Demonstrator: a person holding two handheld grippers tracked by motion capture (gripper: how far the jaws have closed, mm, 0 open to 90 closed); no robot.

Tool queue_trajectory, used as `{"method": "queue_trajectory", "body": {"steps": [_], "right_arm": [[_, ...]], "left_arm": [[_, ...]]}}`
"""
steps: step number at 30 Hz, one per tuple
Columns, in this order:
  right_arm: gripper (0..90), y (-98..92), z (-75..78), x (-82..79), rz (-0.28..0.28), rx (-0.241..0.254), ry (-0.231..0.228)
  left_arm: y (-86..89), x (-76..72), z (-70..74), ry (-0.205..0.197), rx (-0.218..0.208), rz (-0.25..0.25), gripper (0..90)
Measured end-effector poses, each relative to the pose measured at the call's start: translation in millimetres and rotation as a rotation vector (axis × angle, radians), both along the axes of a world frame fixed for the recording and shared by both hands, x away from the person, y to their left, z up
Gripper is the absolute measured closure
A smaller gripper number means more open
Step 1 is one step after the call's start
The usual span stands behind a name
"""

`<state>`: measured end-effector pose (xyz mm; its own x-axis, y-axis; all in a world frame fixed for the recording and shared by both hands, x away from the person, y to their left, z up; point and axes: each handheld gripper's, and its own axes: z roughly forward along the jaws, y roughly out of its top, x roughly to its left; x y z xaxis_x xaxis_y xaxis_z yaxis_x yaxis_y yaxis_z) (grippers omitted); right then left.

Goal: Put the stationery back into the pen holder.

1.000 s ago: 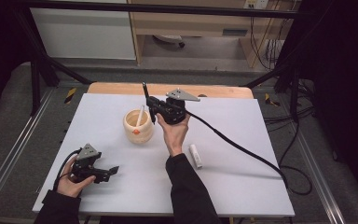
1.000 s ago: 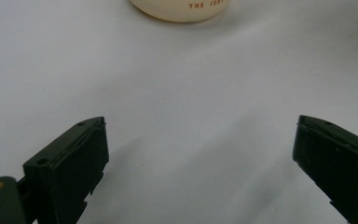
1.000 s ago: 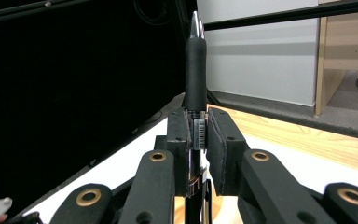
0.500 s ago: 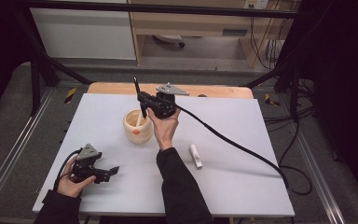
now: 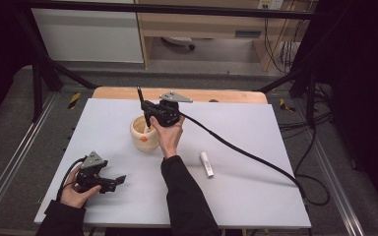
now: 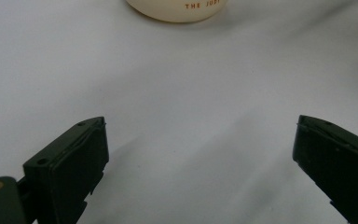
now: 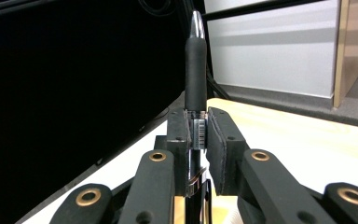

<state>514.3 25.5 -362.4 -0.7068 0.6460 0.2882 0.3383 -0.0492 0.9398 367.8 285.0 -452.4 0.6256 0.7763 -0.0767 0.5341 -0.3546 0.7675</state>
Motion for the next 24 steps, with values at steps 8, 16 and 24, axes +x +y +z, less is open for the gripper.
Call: {"method": "queue_trajectory", "body": {"steps": [8,16,24], "right_arm": [[79.9,5.6,-13.7,-0.1,0.012,-0.015,0.016],[79.9,11.1,-27.3,-1.9,0.02,-0.047,0.031],[79.8,14.5,-38.7,-5.4,0.029,-0.075,0.031]], "left_arm": [[-0.3,-0.2,-0.2,0.0,0.0,0.0,3.7],[-0.5,-0.4,-0.2,-0.001,-0.003,0.002,3.7],[-0.1,-0.4,-0.1,-0.001,-0.004,0.002,3.7]]}}
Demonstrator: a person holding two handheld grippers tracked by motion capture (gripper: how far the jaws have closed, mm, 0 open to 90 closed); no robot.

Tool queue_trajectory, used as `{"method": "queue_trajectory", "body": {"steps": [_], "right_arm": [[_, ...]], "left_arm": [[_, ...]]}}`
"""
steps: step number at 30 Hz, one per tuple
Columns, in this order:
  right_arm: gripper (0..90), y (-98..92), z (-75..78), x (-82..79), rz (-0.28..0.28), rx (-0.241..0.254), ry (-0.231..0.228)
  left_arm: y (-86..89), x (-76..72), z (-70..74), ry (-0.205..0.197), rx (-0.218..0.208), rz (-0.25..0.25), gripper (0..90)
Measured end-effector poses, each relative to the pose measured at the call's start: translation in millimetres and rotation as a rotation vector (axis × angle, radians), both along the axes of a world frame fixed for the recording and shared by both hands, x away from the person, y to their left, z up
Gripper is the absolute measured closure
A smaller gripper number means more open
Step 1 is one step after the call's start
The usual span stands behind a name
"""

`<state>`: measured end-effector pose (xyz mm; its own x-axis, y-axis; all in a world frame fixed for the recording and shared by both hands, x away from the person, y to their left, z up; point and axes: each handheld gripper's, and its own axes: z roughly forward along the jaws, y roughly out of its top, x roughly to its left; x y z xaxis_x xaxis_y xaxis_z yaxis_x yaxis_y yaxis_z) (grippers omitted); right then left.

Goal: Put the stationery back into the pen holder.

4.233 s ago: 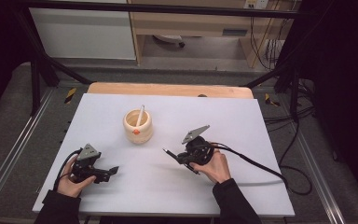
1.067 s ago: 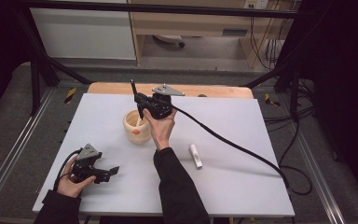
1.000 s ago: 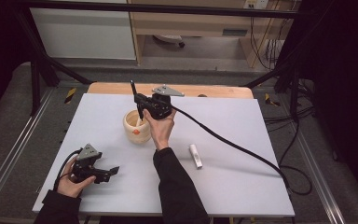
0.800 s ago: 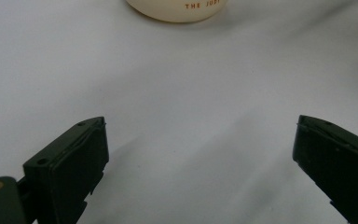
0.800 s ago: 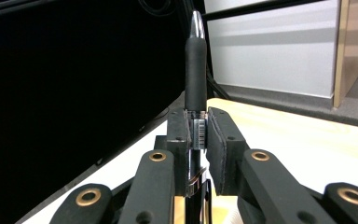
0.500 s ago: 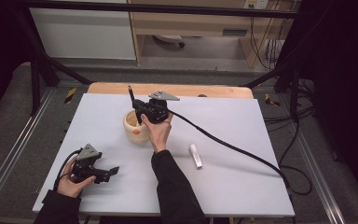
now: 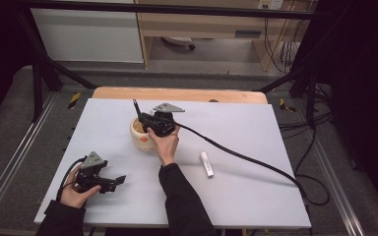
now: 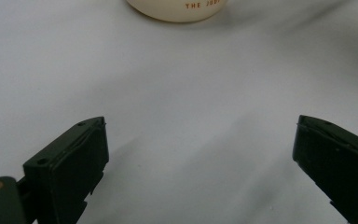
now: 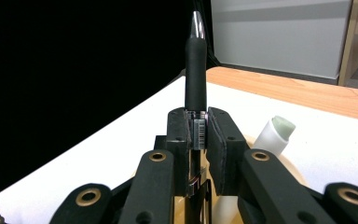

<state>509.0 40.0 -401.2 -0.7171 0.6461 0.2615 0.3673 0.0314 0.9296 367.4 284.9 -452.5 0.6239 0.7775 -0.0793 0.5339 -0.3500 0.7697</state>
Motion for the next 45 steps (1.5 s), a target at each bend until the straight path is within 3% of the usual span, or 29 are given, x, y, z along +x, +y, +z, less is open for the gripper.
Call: {"method": "queue_trajectory", "body": {"steps": [8,11,18,22,32,40,45], "right_arm": [[79.2,-0.5,-5.4,-2.6,0.01,-0.014,0.014],[73.5,-1.9,-6.3,-2.4,0.019,-0.03,0.015],[66.1,-6.7,5.4,-9.4,0.043,-0.047,-0.012],[54.5,-12.5,17.4,-15.3,0.061,-0.072,-0.02],[18.9,-41.5,42.1,-27.4,0.091,-0.132,0.039],[6.6,-69.8,47.0,-38.0,0.096,-0.153,0.07],[4.1,-88.6,44.5,-43.4,0.09,-0.2,0.107]], "left_arm": [[-0.3,0.0,-0.1,0.0,0.002,-0.001,3.6],[0.0,0.2,-0.2,0.002,0.003,-0.001,3.6],[-0.1,0.2,-0.2,0.002,0.005,-0.002,3.6],[-0.2,0.3,-0.4,0.002,0.003,-0.002,3.6],[-0.3,0.7,-1.1,0.008,0.009,-0.003,3.7],[-0.5,0.8,-1.1,0.01,0.008,0.001,3.6],[0.3,1.1,-1.1,0.012,0.005,0.002,3.6]]}}
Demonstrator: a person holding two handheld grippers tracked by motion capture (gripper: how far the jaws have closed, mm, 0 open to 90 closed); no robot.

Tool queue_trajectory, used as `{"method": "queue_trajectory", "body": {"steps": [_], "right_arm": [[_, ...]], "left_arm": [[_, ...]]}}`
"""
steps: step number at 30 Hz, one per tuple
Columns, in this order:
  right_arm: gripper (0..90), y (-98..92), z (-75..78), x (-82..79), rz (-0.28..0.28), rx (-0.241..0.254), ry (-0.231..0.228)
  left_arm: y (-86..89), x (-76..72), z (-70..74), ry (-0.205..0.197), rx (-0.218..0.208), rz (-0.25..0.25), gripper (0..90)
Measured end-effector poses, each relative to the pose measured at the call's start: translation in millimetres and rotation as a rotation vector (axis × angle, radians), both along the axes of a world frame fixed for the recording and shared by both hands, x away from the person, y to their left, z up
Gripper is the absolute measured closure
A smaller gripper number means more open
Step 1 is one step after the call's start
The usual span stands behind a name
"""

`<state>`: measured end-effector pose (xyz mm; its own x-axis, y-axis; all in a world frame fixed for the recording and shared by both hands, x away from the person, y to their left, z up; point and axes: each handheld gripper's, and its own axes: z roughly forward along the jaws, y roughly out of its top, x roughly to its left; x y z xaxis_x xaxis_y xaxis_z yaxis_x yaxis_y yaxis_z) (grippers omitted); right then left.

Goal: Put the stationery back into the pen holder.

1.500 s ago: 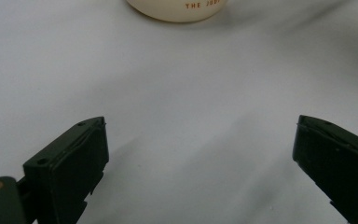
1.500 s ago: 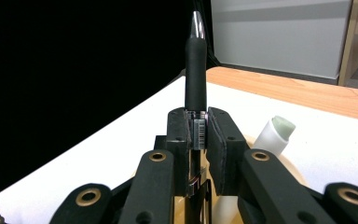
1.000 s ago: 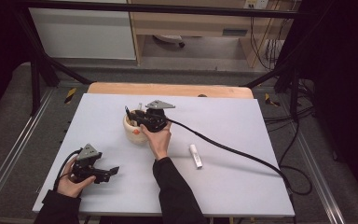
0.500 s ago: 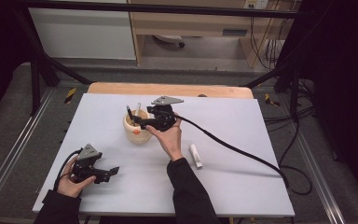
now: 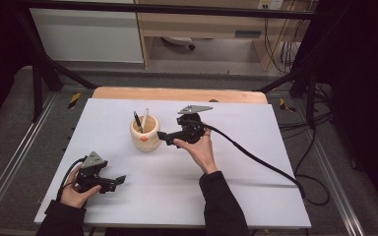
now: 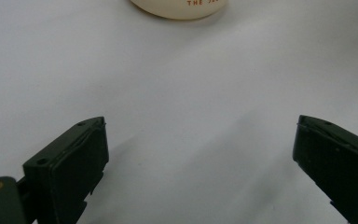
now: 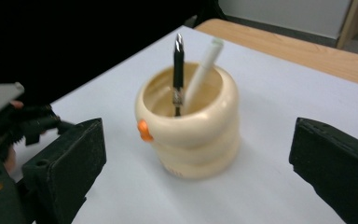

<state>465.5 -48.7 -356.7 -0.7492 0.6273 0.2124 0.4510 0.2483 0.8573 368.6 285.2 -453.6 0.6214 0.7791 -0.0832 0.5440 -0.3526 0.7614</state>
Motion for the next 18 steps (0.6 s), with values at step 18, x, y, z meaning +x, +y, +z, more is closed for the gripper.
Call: {"method": "queue_trajectory", "body": {"steps": [18], "right_arm": [[2.5,-61.3,-15.1,-21.1,-0.069,-0.121,0.047]], "left_arm": [[-0.7,0.7,-1.2,0.009,0.003,-0.002,3.3]]}}
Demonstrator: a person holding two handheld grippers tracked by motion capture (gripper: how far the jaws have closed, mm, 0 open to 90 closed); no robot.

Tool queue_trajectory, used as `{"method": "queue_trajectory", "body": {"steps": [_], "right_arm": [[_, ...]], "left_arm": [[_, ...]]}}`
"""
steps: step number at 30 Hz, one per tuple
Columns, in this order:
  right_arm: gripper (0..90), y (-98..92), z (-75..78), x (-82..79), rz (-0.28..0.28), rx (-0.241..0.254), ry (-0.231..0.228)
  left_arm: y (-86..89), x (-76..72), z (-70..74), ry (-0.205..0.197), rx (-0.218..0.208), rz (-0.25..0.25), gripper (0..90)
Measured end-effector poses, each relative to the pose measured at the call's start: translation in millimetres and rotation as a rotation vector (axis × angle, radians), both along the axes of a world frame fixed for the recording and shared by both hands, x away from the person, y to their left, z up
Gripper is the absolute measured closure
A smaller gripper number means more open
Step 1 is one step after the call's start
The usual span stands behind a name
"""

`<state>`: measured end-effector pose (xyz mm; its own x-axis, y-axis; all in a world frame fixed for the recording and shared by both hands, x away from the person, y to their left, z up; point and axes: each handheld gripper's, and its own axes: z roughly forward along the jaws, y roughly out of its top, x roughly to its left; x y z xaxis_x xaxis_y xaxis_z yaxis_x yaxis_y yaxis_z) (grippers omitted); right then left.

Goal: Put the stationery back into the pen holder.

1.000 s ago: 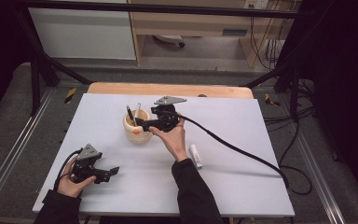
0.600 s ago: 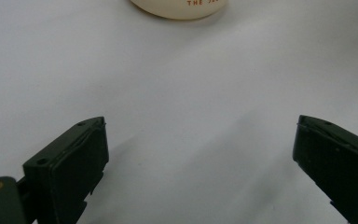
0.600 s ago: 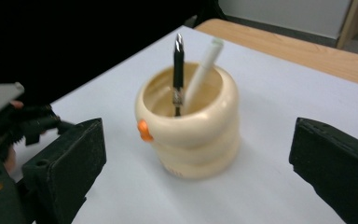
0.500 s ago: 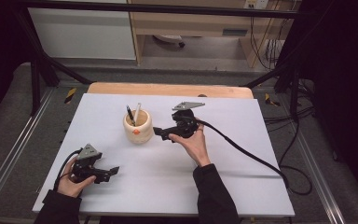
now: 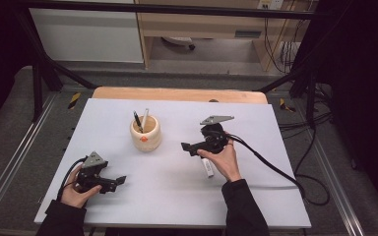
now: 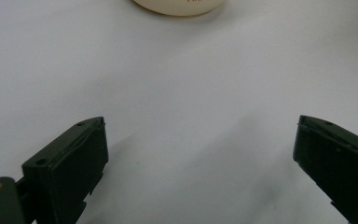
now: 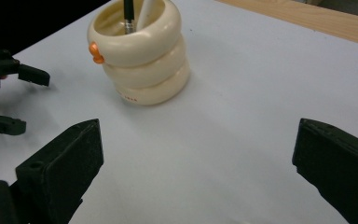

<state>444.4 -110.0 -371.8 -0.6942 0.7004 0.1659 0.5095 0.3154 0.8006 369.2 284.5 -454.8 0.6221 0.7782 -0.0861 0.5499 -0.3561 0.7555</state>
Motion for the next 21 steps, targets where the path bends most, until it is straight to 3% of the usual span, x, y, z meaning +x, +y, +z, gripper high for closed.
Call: {"method": "queue_trajectory", "body": {"steps": [12,17,21], "right_arm": [[3.8,-23.6,-15.1,-18.3,-0.02,-0.064,0.023],[14.6,-33.5,-23.0,-27.1,-0.013,-0.066,0.032],[29.3,-39.1,-30.2,-35.4,0.015,-0.061,0.042]], "left_arm": [[-0.6,-0.1,-0.3,0.002,0.002,-0.002,3.3],[-1.0,-0.1,-0.6,0.001,-0.001,0.001,3.3],[-1.1,-0.2,-0.6,0.002,0.002,-0.001,3.3]]}}
